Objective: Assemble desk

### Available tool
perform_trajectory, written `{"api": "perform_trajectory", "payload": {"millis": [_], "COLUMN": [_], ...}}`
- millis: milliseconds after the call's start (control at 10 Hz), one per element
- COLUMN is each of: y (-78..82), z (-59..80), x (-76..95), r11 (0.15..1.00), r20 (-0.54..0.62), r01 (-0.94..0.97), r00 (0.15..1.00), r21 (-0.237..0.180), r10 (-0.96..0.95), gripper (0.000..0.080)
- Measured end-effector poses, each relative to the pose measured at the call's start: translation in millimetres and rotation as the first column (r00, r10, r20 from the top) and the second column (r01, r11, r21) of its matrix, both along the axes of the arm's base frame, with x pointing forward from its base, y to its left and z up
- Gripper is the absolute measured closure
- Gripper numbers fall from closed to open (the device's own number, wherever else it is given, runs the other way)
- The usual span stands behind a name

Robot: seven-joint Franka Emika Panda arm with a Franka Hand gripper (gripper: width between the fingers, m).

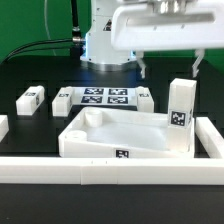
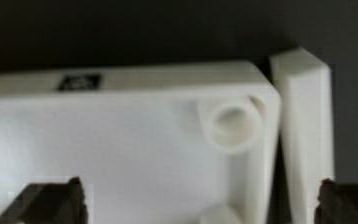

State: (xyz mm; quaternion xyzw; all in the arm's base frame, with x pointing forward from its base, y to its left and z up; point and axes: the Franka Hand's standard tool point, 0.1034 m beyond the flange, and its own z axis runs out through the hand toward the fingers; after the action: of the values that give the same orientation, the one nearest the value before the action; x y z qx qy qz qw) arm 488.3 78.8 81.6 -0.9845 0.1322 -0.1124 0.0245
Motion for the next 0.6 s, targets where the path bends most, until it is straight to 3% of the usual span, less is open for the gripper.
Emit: {"api": "perform_trajectory", "payload": {"millis": [400, 600], "y": [-2.4, -22.5], "z": [-3.9, -8.3], "x": [-3.5, -8.3], "r11": [1.0, 0.998], "r20": [-0.084, -0.191], "r01": [-0.025, -0.062], "r00": [0.996, 0.979], "r21": [0.001, 0.021], "r10": [0.025, 0.065], "gripper": [0.015, 0.015]}}
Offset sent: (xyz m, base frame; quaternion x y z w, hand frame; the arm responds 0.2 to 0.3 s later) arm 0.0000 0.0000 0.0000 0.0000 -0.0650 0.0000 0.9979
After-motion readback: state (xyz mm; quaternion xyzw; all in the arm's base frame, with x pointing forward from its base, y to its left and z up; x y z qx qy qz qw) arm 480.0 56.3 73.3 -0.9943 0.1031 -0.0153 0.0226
